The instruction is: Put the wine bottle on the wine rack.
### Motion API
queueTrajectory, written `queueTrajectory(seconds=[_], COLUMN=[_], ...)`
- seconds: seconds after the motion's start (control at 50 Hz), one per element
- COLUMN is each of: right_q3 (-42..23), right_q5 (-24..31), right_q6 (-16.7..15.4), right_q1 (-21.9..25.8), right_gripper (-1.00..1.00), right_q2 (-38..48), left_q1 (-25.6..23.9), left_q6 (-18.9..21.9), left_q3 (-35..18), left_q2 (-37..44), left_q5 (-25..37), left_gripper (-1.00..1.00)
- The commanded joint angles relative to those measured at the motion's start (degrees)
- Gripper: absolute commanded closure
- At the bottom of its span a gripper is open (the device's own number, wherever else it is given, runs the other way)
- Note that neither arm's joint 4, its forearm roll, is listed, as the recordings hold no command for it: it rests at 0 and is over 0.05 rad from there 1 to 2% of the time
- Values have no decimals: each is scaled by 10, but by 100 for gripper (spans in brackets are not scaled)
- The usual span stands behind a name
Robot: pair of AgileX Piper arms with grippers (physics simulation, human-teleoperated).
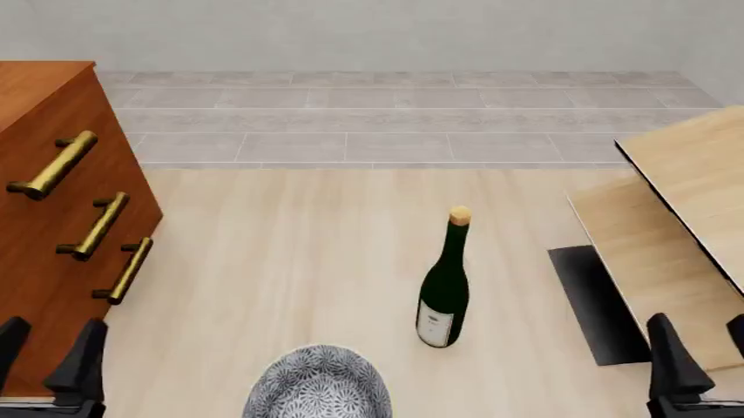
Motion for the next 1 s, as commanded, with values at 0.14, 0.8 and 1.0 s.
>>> queueTrajectory(seconds=[0.14, 0.8, 1.0], right_q3=[14, -105, -124], right_q5=[-10, 20, -11], right_q6=[-6, -38, -41], right_q1=[9, 163, 200], right_gripper=[-100, -100, -100], right_q2=[4, 86, 150], left_q1=[-14, -21, -18], left_q6=[16, 6, 6], left_q3=[-1, -33, -33], left_q2=[-7, -7, -7], left_q5=[-11, 5, 0], left_gripper=[-100, -100, -100])
